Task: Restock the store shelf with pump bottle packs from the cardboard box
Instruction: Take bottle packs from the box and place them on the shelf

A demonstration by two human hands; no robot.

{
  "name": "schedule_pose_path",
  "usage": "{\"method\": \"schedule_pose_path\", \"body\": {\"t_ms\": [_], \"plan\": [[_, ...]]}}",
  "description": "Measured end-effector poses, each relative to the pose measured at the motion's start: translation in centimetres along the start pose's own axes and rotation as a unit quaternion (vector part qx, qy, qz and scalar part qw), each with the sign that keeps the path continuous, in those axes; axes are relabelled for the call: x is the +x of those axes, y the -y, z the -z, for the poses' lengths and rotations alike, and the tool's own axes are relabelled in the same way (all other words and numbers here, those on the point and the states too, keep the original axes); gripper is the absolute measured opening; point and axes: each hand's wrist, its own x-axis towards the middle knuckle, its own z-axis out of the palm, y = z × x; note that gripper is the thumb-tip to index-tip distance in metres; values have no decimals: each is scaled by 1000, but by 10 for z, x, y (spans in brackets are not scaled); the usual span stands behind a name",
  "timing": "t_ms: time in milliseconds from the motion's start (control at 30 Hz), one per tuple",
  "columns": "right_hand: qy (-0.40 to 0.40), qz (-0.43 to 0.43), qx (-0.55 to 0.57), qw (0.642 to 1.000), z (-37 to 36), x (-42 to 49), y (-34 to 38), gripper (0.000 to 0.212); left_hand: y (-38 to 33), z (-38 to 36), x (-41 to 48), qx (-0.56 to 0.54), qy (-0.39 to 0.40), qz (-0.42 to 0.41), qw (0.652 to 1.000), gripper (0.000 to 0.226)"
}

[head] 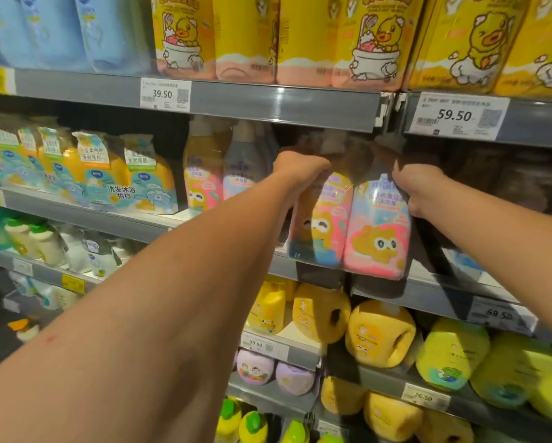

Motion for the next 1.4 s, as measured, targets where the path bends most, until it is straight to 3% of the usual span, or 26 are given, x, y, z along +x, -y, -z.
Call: {"method": "schedule_pose_path", "body": {"t_ms": [133, 267, 467, 533, 633, 867, 1000, 1133, 1267, 1400], "plan": [[-25, -9, -14, 1000, 0, -1, -3, 25, 30, 5, -14, -9, 130, 37, 991, 89], [26, -3, -77, 997, -1, -3, -5, 25, 43, 3, -18, -41, 98, 0, 994, 89], [150, -98, -83, 980, 29, -20, -37, 21, 54, 13, -21, -69, 68, -18, 995, 91], [169, -93, -70, 979, 22, -28, -49, 22, 55, 17, -20, -70, 67, -20, 995, 90], [135, -63, -36, 988, 5, -28, -49, 37, 54, 26, -13, -62, 81, 16, 995, 85], [88, -46, 12, 995, -2, -20, -47, 16, 59, 21, -4, -118, 72, 50, 989, 75], [98, -62, 21, 993, -1, -8, -45, 14, 57, 7, -3, -103, 11, 59, 993, 95], [97, -75, 24, 992, 0, 4, -41, 8, 43, 5, 3, -85, 2, 53, 995, 118], [88, -86, 23, 992, 2, 14, -43, 18, 45, 7, 10, -65, 52, 45, 995, 89], [51, -62, 32, 996, 3, 20, -54, 14, 52, 1, 14, -61, 36, 34, 997, 87]]}}
